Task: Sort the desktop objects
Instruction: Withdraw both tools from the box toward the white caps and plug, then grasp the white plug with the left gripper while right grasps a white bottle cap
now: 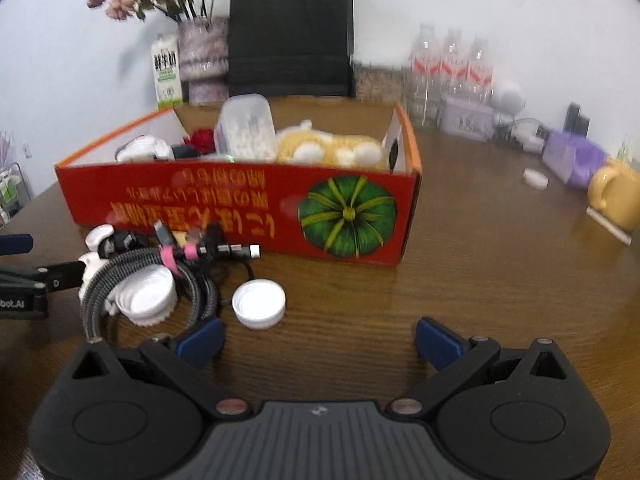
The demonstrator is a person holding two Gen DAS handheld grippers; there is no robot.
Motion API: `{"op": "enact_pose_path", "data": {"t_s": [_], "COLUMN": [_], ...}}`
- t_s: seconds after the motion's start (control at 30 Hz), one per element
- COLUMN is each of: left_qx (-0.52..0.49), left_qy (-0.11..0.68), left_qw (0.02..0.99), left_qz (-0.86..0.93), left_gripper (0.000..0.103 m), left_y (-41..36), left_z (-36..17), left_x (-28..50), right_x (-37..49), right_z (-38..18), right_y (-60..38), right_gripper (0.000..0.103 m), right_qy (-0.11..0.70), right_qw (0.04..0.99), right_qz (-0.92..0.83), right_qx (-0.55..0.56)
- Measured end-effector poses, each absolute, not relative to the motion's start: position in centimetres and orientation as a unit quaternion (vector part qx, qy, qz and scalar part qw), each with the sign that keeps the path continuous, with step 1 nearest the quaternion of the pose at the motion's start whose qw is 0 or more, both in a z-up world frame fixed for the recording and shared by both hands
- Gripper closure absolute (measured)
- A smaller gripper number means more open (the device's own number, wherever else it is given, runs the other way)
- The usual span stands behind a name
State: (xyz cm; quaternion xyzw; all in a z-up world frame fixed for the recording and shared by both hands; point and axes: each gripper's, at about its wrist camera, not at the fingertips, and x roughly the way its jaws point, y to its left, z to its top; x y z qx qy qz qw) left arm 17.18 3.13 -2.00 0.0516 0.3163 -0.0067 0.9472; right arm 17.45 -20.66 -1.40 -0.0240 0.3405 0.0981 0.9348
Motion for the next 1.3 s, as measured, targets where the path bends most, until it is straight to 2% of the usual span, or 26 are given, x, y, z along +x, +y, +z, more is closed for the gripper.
{"op": "enact_pose_path", "data": {"t_s": [0.23, 0.53, 0.6, 0.73, 0.77, 0.8, 0.83, 0.9, 0.97, 1.3], "left_qx": [0.025, 0.022, 0.024, 0.026, 0.027, 0.029, 0.031, 0.034, 0.033, 0.033], "left_qy": [0.334, 0.325, 0.322, 0.316, 0.314, 0.313, 0.312, 0.311, 0.312, 0.312], "left_qw": [0.942, 0.945, 0.945, 0.947, 0.947, 0.947, 0.947, 0.947, 0.947, 0.947], "left_qz": [-0.015, -0.037, -0.042, -0.059, -0.065, -0.068, -0.072, -0.074, -0.073, -0.072], "left_gripper": [0.003, 0.024, 0.031, 0.055, 0.064, 0.068, 0.073, 0.075, 0.075, 0.074], "left_y": [3.6, 3.0, 2.9, 2.5, 2.4, 2.2, 2.1, 1.8, 1.8, 1.8], "left_z": [-2.3, -2.1, -2.0, -1.9, -1.9, -1.9, -1.9, -1.9, -1.9, -1.9], "left_x": [18.1, 18.2, 18.1, 17.8, 17.7, 17.6, 17.6, 17.5, 17.5, 17.5], "right_x": [17.4, 17.8, 17.8, 17.6, 17.4, 17.4, 17.3, 17.2, 17.0, 16.8], "right_z": [-1.4, -1.3, -1.2, -0.9, -0.8, -0.7, -0.7, -0.6, -0.6, -0.6], "right_y": [-20.5, -20.1, -19.9, -19.5, -19.4, -19.4, -19.3, -19.2, -19.2, -19.2], "right_gripper": [0.000, 0.000, 0.010, 0.028, 0.037, 0.048, 0.053, 0.071, 0.075, 0.076], "right_qy": [0.340, 0.340, 0.335, 0.325, 0.322, 0.319, 0.317, 0.314, 0.313, 0.312], "right_qw": [0.935, 0.934, 0.935, 0.936, 0.937, 0.937, 0.938, 0.937, 0.936, 0.935], "right_qz": [0.100, 0.104, 0.112, 0.129, 0.133, 0.136, 0.140, 0.149, 0.160, 0.164], "right_qx": [-0.025, -0.026, -0.028, -0.032, -0.033, -0.034, -0.034, -0.034, -0.030, -0.027]}}
